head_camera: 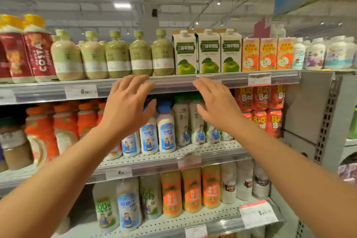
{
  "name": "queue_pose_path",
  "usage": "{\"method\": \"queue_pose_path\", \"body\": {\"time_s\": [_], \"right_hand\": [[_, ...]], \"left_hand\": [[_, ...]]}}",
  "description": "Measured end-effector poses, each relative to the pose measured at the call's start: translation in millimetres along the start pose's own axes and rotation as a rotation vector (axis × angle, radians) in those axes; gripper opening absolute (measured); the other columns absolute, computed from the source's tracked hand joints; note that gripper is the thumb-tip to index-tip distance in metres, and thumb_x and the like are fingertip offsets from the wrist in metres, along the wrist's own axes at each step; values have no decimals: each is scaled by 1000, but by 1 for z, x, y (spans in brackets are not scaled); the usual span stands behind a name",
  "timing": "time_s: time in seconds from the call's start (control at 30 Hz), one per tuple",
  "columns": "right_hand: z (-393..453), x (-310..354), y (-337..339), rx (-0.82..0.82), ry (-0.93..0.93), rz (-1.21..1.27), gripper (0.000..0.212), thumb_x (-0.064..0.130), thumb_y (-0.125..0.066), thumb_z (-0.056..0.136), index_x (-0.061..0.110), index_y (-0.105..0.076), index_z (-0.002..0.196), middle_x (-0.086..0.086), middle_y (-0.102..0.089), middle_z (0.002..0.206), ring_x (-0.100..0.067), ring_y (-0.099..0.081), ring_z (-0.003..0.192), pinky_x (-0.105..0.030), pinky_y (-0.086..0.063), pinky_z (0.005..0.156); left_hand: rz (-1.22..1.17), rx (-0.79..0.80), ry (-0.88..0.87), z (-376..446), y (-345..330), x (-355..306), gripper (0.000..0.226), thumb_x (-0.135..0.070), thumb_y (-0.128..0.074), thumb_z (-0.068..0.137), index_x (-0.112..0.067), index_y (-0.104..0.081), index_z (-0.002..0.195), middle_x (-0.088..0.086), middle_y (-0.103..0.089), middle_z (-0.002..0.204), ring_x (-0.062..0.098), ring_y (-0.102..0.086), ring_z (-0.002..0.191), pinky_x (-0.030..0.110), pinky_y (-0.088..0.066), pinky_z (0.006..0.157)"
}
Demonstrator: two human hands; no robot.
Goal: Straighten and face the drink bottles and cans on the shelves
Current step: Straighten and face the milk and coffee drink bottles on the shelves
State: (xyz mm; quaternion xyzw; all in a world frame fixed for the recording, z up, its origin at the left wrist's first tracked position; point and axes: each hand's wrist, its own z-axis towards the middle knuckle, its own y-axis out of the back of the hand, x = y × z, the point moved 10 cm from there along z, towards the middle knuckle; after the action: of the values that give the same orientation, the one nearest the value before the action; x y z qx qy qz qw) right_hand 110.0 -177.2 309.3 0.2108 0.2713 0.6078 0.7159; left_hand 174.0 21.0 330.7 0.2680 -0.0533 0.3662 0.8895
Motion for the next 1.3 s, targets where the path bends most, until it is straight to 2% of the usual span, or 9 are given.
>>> {"method": "queue_pose_path", "body": {"time_s": [0.13, 0.4, 0.6, 0.7, 0.8, 0.97, 1.1, 1.2, 1.3], "right_hand": [[0, 10, -22, 69, -83, -52, 72, 32, -59, 96, 19, -25, 159, -9, -14, 168, -31, -18, 153, -47, -21, 122], [0, 21, -35, 163, -242, -95, 79, 32, -56, 98, 21, -11, 162, -5, 7, 170, -25, 4, 156, -46, -20, 123], [1, 28, -41, 220, -331, -125, 88, 36, -60, 96, 23, -3, 163, -6, 11, 169, -26, 3, 156, -48, -26, 122], [5, 31, -40, 256, -372, -158, 91, 39, -60, 96, 22, -1, 163, -8, 12, 169, -29, -3, 156, -48, -34, 118], [7, 42, -37, 294, -419, -145, 87, 39, -59, 97, 21, -5, 163, -9, 5, 169, -31, -11, 155, -49, -35, 116], [-1, 115, -43, 207, -385, -16, 64, 31, -61, 95, 20, -37, 154, -5, -29, 163, -29, -38, 143, -46, -40, 109], [-29, 205, -84, 269, -265, 163, 44, 28, -64, 93, 22, -57, 136, 1, -57, 141, -23, -58, 123, -41, -48, 100], [-58, 264, -135, 383, -183, 218, 49, 33, -62, 95, 25, -53, 142, 5, -53, 147, -15, -50, 134, -36, -40, 112], [-69, 317, -181, 469, -104, 214, 65, 40, -54, 97, 29, -31, 157, 7, -30, 163, -12, -28, 149, -31, -23, 122]], "left_hand": [[55, -19, 114, -55, 16, 73, 51, -37, -51, 91, -10, -61, 133, 15, -54, 146, 40, -50, 130, 54, -42, 101], [116, -18, 239, -127, 32, 189, 64, -42, -47, 91, -11, -49, 147, 18, -41, 157, 43, -35, 143, 60, -31, 110], [145, 148, 237, -160, 0, 229, 76, -52, -37, 94, -16, -27, 160, 9, -13, 170, 38, -14, 155, 60, -19, 119], [129, 160, 225, -161, -6, 232, 79, -54, -37, 94, -15, -21, 162, 9, -8, 171, 38, -9, 156, 60, -20, 120], [77, 158, 211, -163, -3, 235, 78, -53, -36, 95, -17, -21, 162, 6, -6, 172, 34, -6, 158, 59, -18, 122], [-54, 119, 200, -200, 10, 248, 68, -43, -45, 94, -17, -36, 156, 9, -24, 167, 32, -21, 154, 55, -24, 121], [-75, 179, 331, -289, 3, 269, 63, -42, -54, 93, -17, -44, 150, 7, -38, 160, 30, -34, 147, 48, -31, 117], [-38, 339, 476, -357, -12, 292, 64, -45, -56, 92, -20, -43, 149, 6, -39, 160, 28, -33, 147, 47, -30, 119], [-40, 379, 536, -389, -8, 319, 62, -42, -59, 93, -20, -43, 148, 6, -41, 158, 28, -36, 145, 46, -33, 118]]}}
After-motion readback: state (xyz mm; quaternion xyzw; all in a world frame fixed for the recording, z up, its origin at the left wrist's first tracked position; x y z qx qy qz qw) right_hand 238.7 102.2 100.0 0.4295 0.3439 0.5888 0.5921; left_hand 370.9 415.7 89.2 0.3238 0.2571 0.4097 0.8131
